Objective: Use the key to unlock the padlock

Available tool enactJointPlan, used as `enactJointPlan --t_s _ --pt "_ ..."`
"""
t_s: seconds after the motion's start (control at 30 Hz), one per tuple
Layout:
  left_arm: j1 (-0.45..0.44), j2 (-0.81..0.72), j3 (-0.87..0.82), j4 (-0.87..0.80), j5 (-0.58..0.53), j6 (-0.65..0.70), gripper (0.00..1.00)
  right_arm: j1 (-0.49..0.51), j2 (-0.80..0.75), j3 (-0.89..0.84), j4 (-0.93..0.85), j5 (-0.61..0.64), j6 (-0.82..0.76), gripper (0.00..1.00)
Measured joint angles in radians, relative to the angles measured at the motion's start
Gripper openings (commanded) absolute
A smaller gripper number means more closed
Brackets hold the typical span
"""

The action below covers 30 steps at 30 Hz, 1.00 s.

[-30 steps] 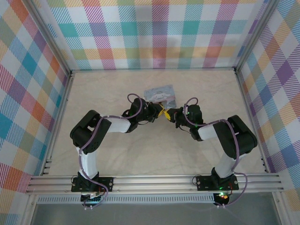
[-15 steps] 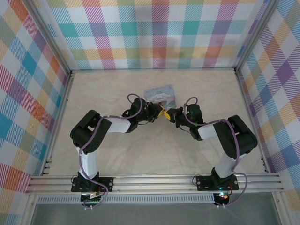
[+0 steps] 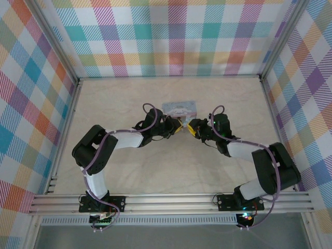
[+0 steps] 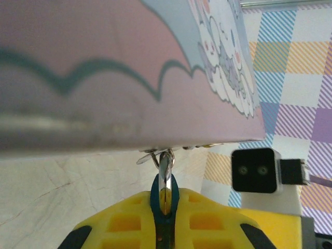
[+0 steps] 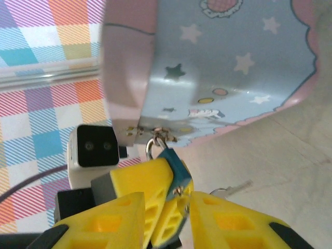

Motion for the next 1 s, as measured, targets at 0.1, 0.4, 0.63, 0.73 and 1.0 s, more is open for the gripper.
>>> enactJointPlan --t_s 0.1,0.4,0.63,0.73,1.0 --pt "0.0 -0.01 0.006 -0.058 0.0 0.02 0.06 -0.003 -0.08 0.0 -0.15 -0.004 -0.108 0.31" --pt "-0.003 -0.032 0.043 -0.193 -0.003 0.064 0.06 -0.001 -0.233 0.067 -0.61 0.053 -0.498 0.32" --pt "-0.004 -0.034 0.047 -0.224 -0.003 0.064 0.07 0.057 -0.246 0.171 -0.778 0.122 -0.762 0.37" --pt "-0.005 -0.034 0.047 -0.226 -0.003 0.063 0.07 0.102 -0.227 0.205 -0.8 0.155 -0.838 0.37" --pt "-0.005 -0.034 0.048 -0.227 -0.002 0.063 0.07 0.171 -0.119 0.275 -0.798 0.211 -0.962 0.41"
